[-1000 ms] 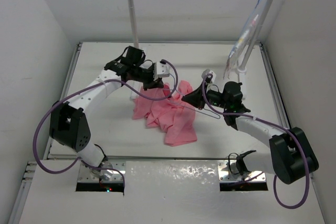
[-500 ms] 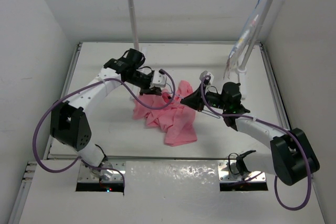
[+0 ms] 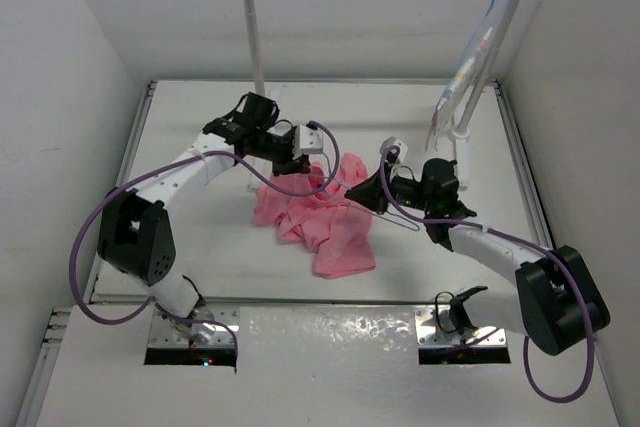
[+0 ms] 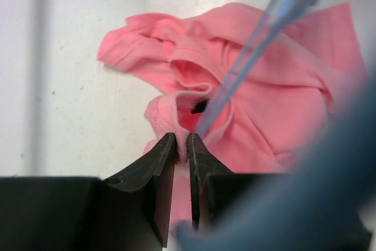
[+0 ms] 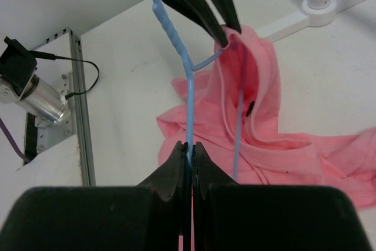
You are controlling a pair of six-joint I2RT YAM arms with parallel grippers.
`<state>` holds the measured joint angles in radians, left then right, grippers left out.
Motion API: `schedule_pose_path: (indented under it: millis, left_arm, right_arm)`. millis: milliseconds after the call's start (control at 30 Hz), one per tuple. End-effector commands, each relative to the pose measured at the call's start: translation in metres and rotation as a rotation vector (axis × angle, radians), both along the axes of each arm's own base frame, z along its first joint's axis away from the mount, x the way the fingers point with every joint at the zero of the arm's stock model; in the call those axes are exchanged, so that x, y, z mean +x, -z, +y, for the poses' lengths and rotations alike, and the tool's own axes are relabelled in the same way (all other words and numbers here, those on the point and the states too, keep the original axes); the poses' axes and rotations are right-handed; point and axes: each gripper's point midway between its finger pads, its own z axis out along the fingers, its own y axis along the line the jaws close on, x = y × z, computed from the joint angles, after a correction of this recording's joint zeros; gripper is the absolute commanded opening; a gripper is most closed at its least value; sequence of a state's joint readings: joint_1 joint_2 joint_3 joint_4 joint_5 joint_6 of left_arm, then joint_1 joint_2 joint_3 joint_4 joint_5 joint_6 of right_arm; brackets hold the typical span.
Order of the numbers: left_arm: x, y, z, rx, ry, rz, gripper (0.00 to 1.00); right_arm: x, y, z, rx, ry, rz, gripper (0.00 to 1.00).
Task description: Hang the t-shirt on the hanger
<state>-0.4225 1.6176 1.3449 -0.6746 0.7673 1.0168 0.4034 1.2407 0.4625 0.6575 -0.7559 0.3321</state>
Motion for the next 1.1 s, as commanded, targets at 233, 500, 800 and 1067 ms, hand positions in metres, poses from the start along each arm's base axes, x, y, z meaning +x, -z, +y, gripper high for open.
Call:
schedule_pose_path:
  millis: [233,500,800,1067]
  left_arm:
    - [-0.031,0.011,-0.007,-0.019,0.177,0.009,0.13]
    - [-0.026,0.006,-0.005,-0.016,0.136,0.0,0.02]
    - [-0.017,-0.013,-0.008,-0.067,0.017,0.009,0.0]
    - [-0.034,-0.02,-0.014,-0.132,0.025,0.002,0.0]
  right_arm:
    - [0.0,-0.021,0.006,0.024,-0.029,-0.116,0.0]
    - [0.005,-0.007,0.005,-0.023,-0.019,-0.09,0.0]
    - [0.005,0.004,0.005,0.007,-0.014,-0.093,0.0]
    - [0.018,0.017,0.011,0.021,-0.012,-0.058,0.0]
